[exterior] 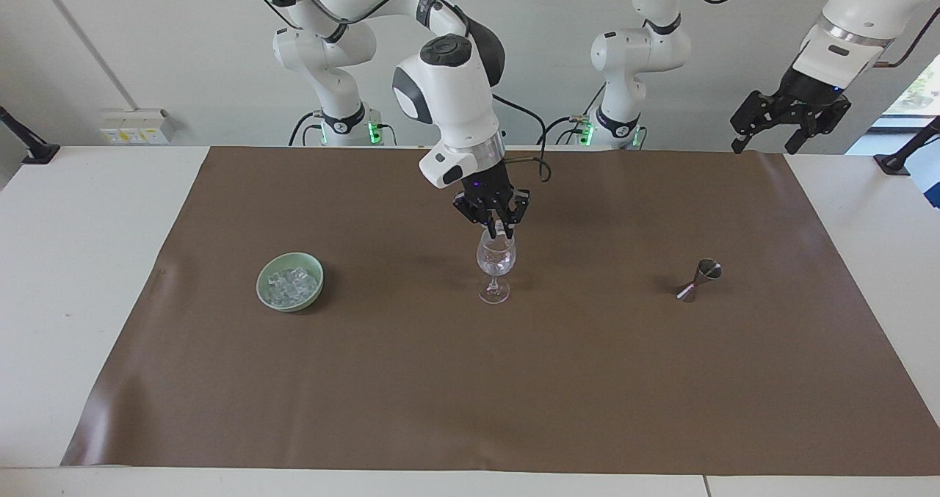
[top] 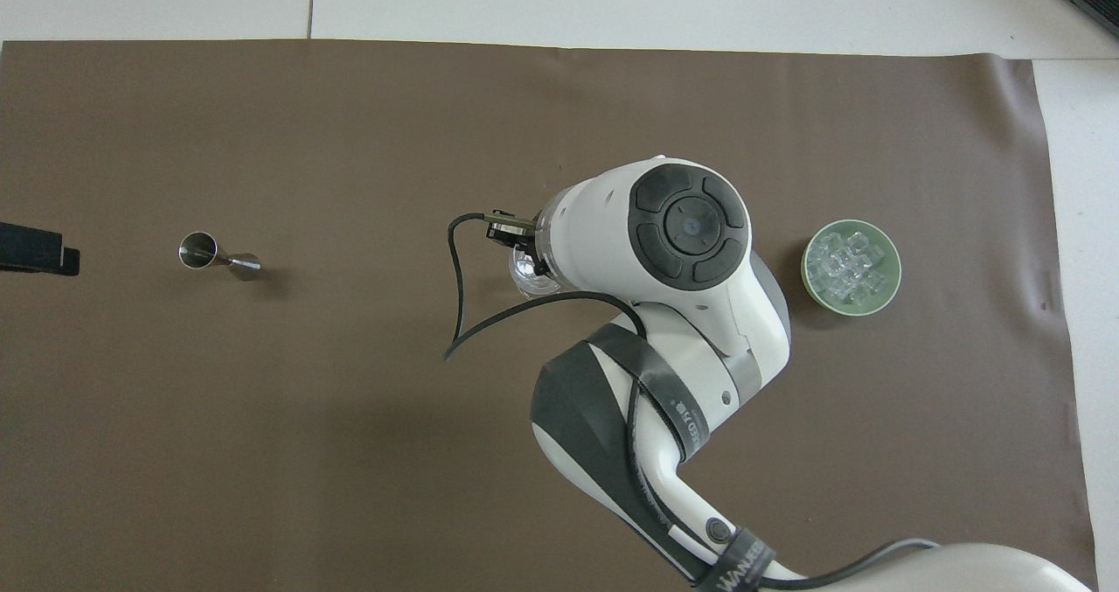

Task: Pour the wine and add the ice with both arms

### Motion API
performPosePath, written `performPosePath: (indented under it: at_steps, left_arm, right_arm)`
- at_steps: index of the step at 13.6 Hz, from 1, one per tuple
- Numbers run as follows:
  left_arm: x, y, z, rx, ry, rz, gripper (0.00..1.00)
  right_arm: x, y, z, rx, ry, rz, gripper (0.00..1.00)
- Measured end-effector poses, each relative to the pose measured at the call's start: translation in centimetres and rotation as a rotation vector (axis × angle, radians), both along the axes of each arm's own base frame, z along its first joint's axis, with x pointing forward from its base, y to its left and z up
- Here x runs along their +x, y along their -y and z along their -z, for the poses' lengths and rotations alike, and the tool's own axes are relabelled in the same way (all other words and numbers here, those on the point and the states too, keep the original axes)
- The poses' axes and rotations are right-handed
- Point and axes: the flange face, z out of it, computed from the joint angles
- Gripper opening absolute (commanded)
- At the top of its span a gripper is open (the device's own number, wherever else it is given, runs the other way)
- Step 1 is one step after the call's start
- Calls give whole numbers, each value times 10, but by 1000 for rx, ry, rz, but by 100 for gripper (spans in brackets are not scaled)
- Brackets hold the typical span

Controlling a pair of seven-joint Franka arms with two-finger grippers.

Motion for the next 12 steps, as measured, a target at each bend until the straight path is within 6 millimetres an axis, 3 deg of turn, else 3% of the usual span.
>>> performPosePath:
  at_steps: [6, 8, 9, 10, 12]
  left_arm:
    - [0, 0, 0, 0, 0, 0, 100]
    - [0, 0, 0, 0, 0, 0, 100]
    - [0, 0, 0, 0, 0, 0, 100]
    - [0, 0, 0, 0, 0, 0, 100]
    - [0, 0, 0, 0, 0, 0, 100]
  right_arm:
    - [0, 0, 1, -1, -1, 0, 52]
    - [0, 0, 1, -1, -1, 0, 71]
    - [0, 0, 1, -1, -1, 0, 93]
    - [0, 0, 1, -1, -1, 0, 100]
    - [3, 3, -2, 1, 6, 5, 100]
